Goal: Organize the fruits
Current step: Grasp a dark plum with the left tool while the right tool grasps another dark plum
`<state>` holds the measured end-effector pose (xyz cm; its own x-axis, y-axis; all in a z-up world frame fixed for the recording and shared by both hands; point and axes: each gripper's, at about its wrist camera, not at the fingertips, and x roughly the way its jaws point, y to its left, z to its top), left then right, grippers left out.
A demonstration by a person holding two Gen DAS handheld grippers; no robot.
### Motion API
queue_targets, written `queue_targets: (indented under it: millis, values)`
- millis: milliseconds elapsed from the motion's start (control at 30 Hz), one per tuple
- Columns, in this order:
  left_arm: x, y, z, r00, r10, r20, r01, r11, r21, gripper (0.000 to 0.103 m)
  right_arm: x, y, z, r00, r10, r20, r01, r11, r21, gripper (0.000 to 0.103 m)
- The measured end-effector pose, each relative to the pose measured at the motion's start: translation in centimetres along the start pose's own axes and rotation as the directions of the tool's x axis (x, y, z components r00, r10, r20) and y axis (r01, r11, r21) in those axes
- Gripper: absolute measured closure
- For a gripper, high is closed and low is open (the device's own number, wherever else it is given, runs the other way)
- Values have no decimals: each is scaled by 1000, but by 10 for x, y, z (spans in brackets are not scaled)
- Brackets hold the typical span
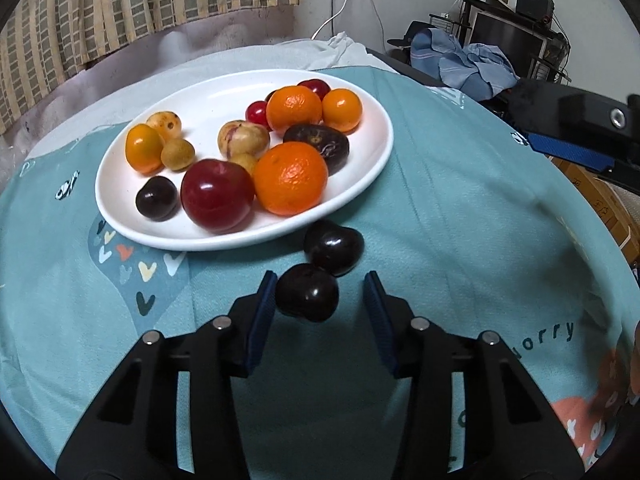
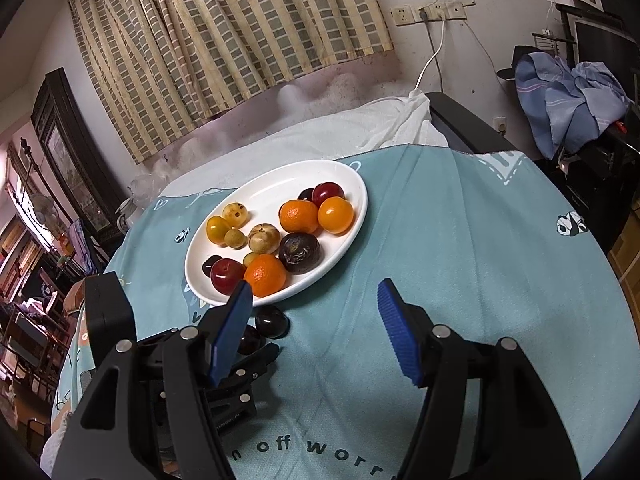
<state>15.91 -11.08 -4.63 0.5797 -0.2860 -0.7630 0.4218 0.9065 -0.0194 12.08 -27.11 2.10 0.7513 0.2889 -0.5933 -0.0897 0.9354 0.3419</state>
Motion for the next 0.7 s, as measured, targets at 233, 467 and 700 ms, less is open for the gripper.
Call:
queue_targets:
  millis: [233,467,700]
  values:
    - [-19,19,-8,997,75,24,-74,997,-27,72,8,-4,-3,1000,-21,-11,21,1000,-8,38]
    - [-63,52,-38,983,177,57,-174,983,-64,72,37,23,-24,996,-36,-87,22,987,-160,38]
    - [-60,69,-43,982,180,50,-174,979,-105,72,65,57,-39,988,-109,-111,66,941,-331,38]
